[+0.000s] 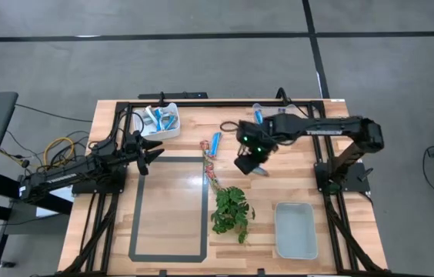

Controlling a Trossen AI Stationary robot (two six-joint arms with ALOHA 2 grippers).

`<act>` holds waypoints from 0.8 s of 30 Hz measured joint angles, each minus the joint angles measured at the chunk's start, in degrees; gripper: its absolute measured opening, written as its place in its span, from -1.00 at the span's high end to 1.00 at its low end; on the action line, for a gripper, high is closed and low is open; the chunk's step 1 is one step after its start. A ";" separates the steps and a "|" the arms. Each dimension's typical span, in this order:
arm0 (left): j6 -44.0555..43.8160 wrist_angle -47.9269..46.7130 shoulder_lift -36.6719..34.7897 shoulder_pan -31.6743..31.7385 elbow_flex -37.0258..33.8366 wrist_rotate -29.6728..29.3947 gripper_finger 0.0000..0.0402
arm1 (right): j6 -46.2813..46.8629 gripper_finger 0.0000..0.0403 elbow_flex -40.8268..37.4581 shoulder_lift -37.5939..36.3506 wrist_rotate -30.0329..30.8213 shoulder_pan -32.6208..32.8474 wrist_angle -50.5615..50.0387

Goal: Pick and place Granola Bars by type
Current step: Put the red granola bar into the gray bin

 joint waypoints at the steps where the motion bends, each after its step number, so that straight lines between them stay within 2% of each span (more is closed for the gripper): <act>1: 0.00 0.00 -0.01 0.01 0.00 0.02 0.12 | 2.20 0.76 0.00 -0.54 0.00 1.10 -0.88; 11: 0.00 -0.02 -0.01 0.01 -0.02 0.00 0.12 | 25.37 0.76 0.00 -2.10 0.36 13.39 -8.91; 24: 0.00 -0.02 -0.01 0.01 0.00 0.00 0.12 | 56.02 0.76 0.00 -2.10 3.47 28.65 -11.31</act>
